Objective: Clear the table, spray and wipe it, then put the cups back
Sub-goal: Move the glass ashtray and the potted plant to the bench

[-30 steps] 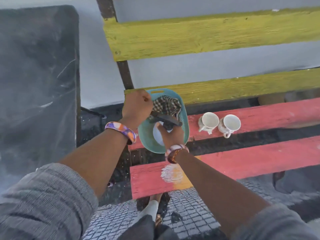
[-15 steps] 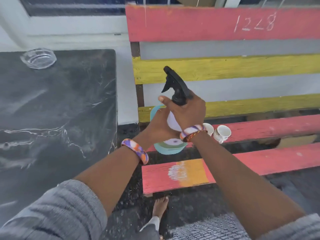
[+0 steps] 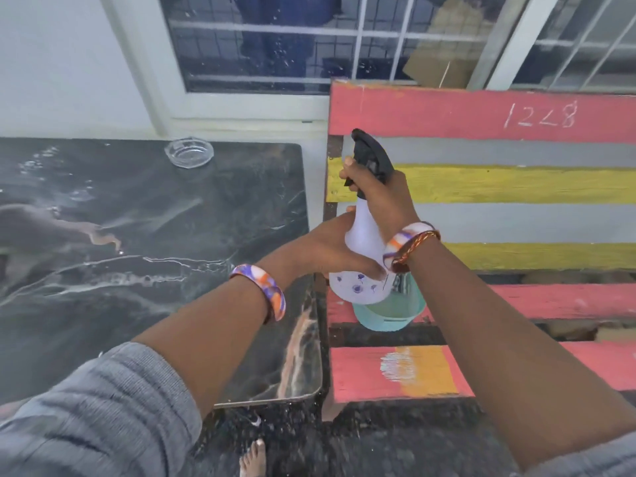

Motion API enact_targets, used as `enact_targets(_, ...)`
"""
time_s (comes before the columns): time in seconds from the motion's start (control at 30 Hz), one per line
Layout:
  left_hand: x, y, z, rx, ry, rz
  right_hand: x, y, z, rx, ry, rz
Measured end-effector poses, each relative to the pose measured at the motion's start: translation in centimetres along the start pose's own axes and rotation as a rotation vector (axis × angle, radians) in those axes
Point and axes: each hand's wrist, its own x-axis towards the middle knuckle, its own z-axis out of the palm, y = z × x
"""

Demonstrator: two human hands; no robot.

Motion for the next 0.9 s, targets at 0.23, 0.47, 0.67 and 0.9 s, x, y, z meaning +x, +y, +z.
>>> enact_targets(0.23, 1.7, -4.3, -3.3, -0.007, 0.094, -0.048, 2.2, 1.1, 2.2, 0.084, 0.108, 0.039)
enact_targets(0.47, 6.3, -6.0, -3.8, 0.169, -0.040, -0.038, 3.9, 4.9, 0.6, -0.094, 0.204, 0.012)
enact_targets(0.67, 10.3, -5.5, -0.3, 0.357, -0.301, -0.041, 4.6, 8.9, -3.1, -0.356, 0.209, 0.108)
enact_targets(0.9, 14.9, -7.3, 3.7, 0.474, -0.455, -0.161, 5.4, 16.1, -7.2, -0.477, 0.187, 0.169)
